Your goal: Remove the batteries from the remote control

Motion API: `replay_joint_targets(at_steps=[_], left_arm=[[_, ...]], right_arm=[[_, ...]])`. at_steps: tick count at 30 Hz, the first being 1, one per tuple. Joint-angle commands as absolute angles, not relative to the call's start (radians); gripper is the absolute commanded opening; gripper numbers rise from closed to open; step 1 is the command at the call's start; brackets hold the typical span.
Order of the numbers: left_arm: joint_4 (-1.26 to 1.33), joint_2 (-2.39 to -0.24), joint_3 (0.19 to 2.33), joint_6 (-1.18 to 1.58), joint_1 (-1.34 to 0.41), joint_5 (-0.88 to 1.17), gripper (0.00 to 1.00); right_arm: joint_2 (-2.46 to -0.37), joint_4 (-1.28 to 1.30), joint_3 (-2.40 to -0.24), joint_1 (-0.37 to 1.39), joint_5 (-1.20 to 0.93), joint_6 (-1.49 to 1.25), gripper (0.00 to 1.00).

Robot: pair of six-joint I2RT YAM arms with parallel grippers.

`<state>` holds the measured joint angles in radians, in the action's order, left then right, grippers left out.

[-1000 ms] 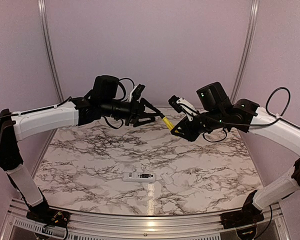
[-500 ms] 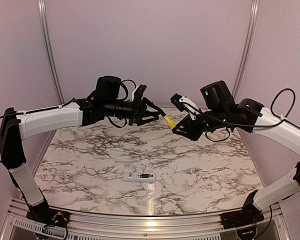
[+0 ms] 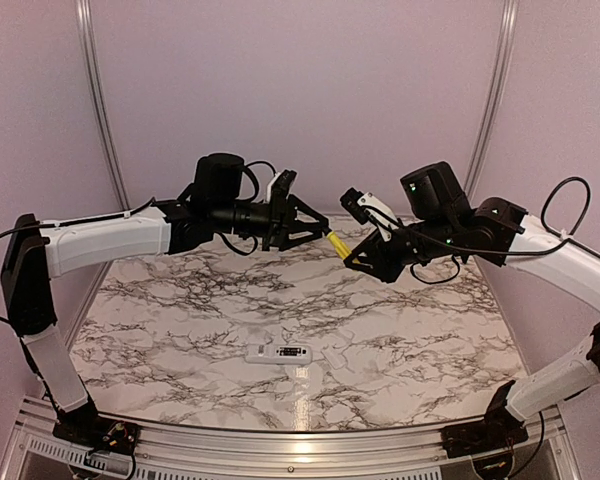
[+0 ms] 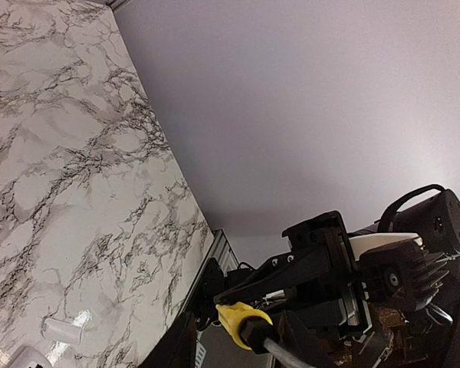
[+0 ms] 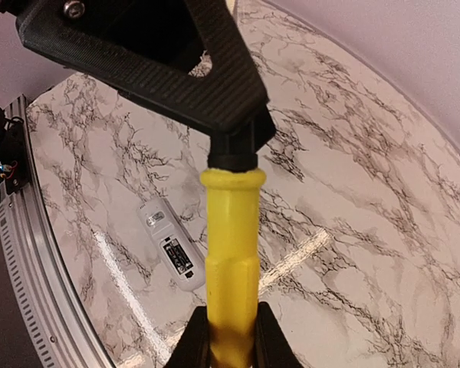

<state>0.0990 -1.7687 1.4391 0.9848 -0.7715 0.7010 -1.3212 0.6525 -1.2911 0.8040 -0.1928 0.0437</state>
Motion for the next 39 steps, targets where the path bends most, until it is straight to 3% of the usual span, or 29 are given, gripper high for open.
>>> replay_joint_targets(at_steps=[1, 13, 23, 28, 36, 39], left_arm=[[0.136, -1.799, 1.46, 0.991, -0.77, 0.728, 0.37], [0.138, -1.816, 1.456, 0.995, -0.773, 0.755, 0.21], [0.122, -1.816, 1.453, 0.978, -0.778, 0.766, 0.27], [0.113, -1.813, 1.453, 0.971, -0.78, 0.768, 0.21], [0.098, -1.811, 1.451, 0.958, -0.785, 0.788, 0.21], [0.087, -1.81, 1.451, 0.948, -0.787, 0.788, 0.06]], right_arm=[[-1.301, 0.638, -1.288, 0.813, -0.19, 0.052, 0.0], [-1.304, 0.628, -1.287, 0.813, -0.182, 0.043, 0.0], [-1.315, 0.632, -1.292, 0.813, -0.179, 0.025, 0.0], [-1.315, 0.634, -1.293, 0.813, -0.179, 0.018, 0.0], [-1.323, 0.634, -1.3, 0.845, -0.143, 0.014, 0.0], [-1.343, 0.644, -1.308, 0.871, -0.128, 0.01, 0.0]])
